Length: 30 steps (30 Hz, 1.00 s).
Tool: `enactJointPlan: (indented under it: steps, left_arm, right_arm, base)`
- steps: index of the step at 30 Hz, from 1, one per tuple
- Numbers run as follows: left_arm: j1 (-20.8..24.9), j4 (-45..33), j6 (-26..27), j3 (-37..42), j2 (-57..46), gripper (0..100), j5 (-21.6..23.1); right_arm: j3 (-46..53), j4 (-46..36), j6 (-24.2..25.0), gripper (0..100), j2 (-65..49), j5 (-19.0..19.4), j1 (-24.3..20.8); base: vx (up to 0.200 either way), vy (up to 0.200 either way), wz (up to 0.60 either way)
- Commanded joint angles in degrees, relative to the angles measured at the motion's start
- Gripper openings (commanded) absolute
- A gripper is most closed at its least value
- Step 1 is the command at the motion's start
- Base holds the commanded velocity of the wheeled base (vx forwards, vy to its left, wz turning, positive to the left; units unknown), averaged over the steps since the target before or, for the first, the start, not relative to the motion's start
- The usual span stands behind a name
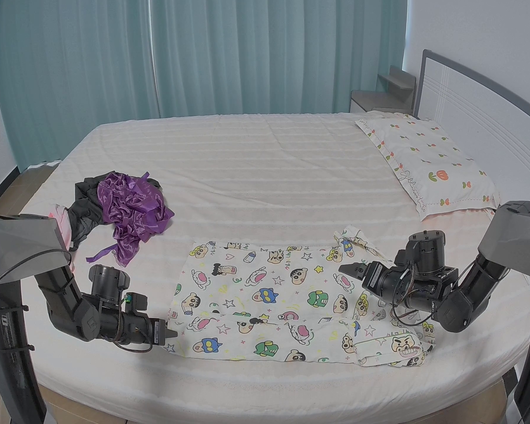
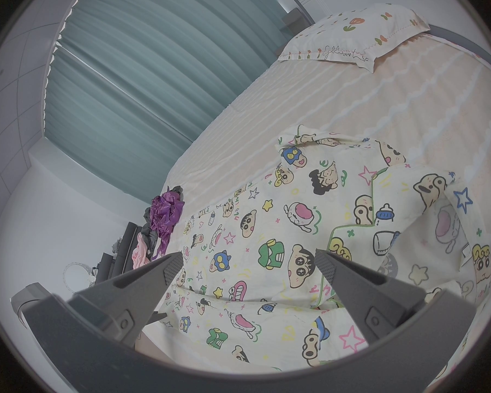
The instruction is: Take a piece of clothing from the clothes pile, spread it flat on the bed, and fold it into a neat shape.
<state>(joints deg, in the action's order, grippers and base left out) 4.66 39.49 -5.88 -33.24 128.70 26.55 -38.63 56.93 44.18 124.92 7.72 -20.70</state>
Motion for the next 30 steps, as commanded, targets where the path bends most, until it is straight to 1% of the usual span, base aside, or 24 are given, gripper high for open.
enactJointPlan:
  steps: [1, 7, 17, 22, 30]
  left_arm:
    - [-0.35, 0.86, 0.08, 1.34, -0.29, 0, -0.36]
    - [-0.97, 1.74, 1.22, 3.54, -1.43, 0, -2.64]
    - [-0.97, 1.56, 1.31, 5.82, -3.01, 0, -2.91]
    - [-0.97, 1.38, 1.31, 6.79, -3.54, 0, -4.75]
    - [-0.88, 1.38, 1.57, 7.58, -3.36, 0, -5.02]
  right_arm:
    - [-0.04, 0.02, 0.03, 100, 0.15, 0.11, -0.04]
    - [0.05, 0.02, 0.03, 100, 0.06, 0.02, -0.13]
    - [0.22, 0.02, -0.06, 100, -0.02, 0.02, -0.22]
    - [0.31, 0.02, -0.06, 100, -0.11, 0.02, -0.22]
    - [0.31, 0.02, -0.41, 100, -0.11, 0.11, -0.31]
  base:
    - [0.000, 0.000, 0.00]
    - [0.000, 0.000, 0.00]
    - [0.000, 0.000, 0.00]
    - [0.000, 0.000, 0.00]
    - [0.000, 0.000, 0.00]
